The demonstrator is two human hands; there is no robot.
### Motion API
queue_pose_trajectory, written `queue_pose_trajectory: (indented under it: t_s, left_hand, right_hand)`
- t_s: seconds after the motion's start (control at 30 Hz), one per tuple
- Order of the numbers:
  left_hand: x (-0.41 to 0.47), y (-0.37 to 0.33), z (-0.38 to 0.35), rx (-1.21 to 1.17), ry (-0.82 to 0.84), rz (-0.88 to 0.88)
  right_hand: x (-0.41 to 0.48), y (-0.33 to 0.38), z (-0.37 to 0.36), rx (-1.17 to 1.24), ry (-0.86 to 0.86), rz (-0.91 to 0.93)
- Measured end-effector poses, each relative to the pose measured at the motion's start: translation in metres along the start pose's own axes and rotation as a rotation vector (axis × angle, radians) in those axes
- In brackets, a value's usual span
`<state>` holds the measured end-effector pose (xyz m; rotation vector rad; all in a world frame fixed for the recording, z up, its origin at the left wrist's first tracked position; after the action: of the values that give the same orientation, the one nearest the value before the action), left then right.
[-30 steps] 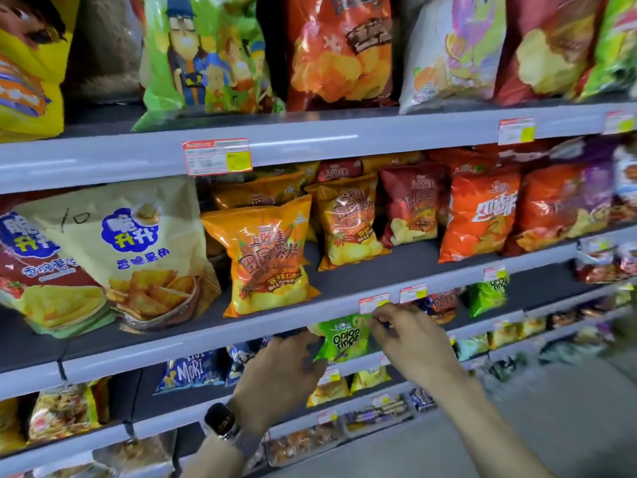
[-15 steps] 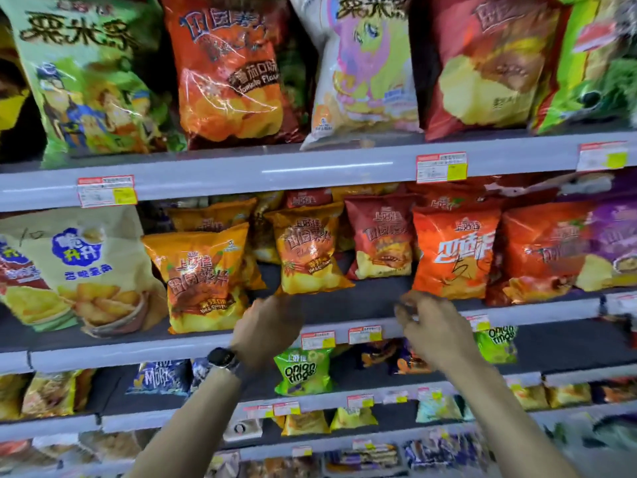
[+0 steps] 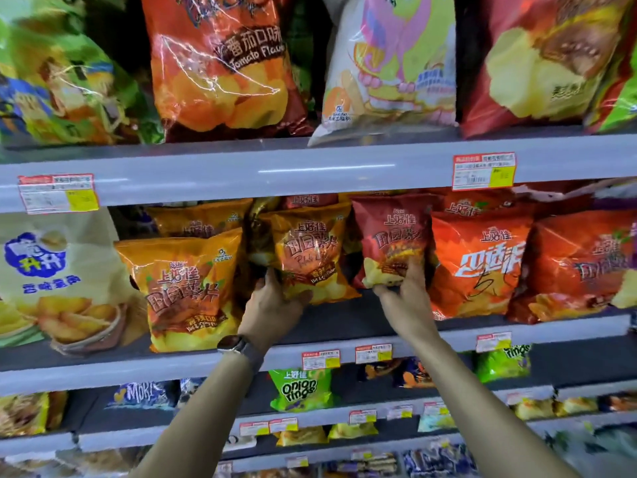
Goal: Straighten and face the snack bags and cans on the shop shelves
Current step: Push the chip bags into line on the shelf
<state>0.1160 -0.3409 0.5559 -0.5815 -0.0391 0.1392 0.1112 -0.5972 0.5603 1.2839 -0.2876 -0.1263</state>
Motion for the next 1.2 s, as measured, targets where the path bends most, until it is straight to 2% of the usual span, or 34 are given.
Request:
queue_pose_trajectory:
  t_s: [0.13,0.3,0.4,0.57,0.73,0.83,1.2]
  left_hand:
    - [0.017,0.0,-0.012,-0.133,0.023,-0.009]
    - [0.04,0.002,-0.018,-0.446,0.028,-0.058]
    - [0.05,0.0,-0.02,-0.539,0.028,-0.084]
    - [0.053,-0.004,-0.02,-0.532,-0.077,-0.087]
    - [0.019,-0.009,-0.004,-0.44,-0.339,-0.038]
    - [0.001,-0.007,0.001,-0.461,-0.438,-0.013]
    - [-0.055,-0.01,-0.01,-0.639,-0.339,-0.076]
  right_hand:
    - [0.018,-0.013,-0.008,-0.031,-0.13,-0.001]
    - [0.029,-0.021,-0.008,0.024,-0.172,-0.04]
    - [0.041,-0.021,-0.009,0.082,-0.186,0.001]
    - [0.052,-0.031,-0.014,0.154,-0.221,0.019]
    - [0.057,-0.037,-0.015,0.139,-0.254,0.043]
    - [0.061,-0.041,-0.015,0.139,-0.273,0.051]
    - [0.067,-0.051,-0.016,0.103,-0.296,0.016]
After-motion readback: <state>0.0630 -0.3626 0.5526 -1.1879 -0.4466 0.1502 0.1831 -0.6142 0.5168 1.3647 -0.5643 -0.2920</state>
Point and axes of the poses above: each hand's wrist, its own x-axis towards the middle knuckle, its own z-axis out of the back of the hand, y = z × x, the point moved 3 cm from there along x, towards the middle knuckle, and after that the axes turned 12 degrees about x, right-handed, at the moved point
